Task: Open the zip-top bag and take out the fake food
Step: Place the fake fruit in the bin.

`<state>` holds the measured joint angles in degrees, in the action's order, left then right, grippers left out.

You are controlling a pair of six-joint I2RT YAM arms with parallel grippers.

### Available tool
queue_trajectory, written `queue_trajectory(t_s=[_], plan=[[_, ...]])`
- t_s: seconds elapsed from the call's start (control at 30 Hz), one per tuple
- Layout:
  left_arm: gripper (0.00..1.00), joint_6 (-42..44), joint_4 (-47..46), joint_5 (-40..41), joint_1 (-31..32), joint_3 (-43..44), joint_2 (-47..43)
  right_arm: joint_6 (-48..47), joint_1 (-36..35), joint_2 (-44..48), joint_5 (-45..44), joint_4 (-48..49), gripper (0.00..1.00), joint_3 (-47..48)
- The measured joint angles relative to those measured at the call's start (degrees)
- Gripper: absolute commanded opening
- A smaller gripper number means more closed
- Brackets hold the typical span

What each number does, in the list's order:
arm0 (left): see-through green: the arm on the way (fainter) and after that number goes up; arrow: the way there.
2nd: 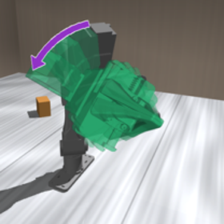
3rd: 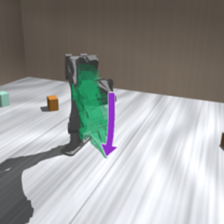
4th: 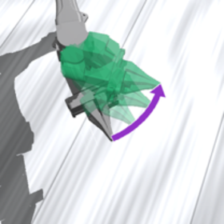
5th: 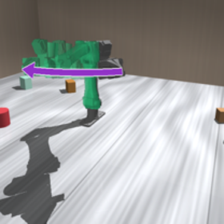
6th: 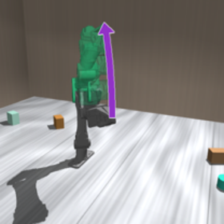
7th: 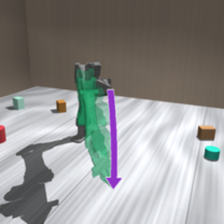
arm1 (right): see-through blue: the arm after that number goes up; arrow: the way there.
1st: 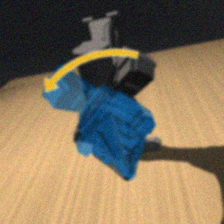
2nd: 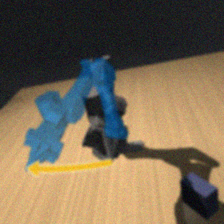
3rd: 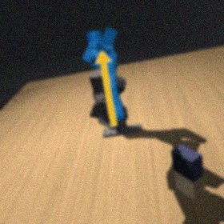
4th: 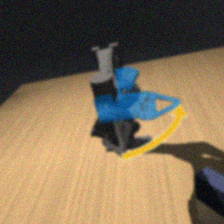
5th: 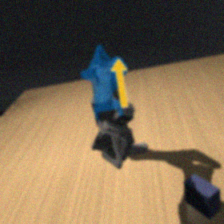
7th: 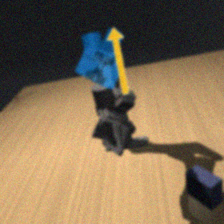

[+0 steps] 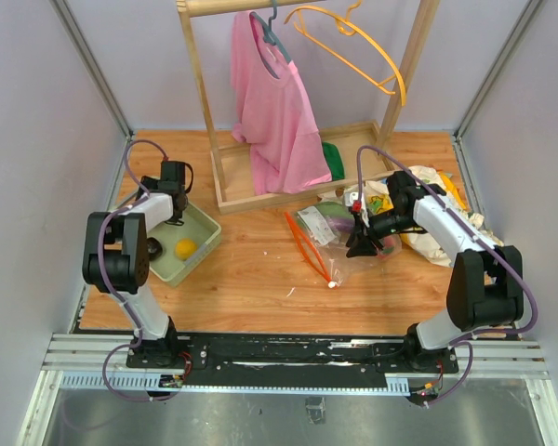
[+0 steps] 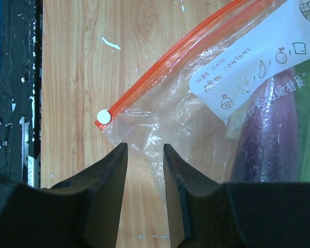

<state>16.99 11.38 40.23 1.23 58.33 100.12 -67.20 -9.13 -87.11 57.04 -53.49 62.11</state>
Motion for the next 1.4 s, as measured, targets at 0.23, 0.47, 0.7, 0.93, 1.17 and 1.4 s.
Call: queue_trajectory(t_s=[0.23,0.47,0.7,0.93,1.17,1.4], plan=[[0.34,2.5,-4.1,3.1,0.0,1.2,2.2,-0.2,0.0,-0.9,0.0,-0.3,0.35,0.0],[0.64,4.4,-8.0,4.9,0.0,1.3,4.1,-0.4,0.0,-1.1,0.5,-0.6,0.35,0.0],[0.87,5.0,-9.3,4.6,-0.1,1.3,4.6,-0.5,0.0,-1.3,0.7,-0.9,0.35,0.0],[0.91,5.2,-9.2,3.5,-0.2,1.5,4.7,-0.8,0.0,-1.3,1.1,-1.0,0.35,0.0],[0.51,5.2,-8.5,1.4,-0.2,4.0,4.7,-1.0,0.0,-1.3,1.6,-1.5,0.35,0.0],[0.63,4.5,-7.4,-0.3,-0.2,5.4,4.7,-1.4,0.0,-1.3,1.7,-1.9,0.35,0.0]])
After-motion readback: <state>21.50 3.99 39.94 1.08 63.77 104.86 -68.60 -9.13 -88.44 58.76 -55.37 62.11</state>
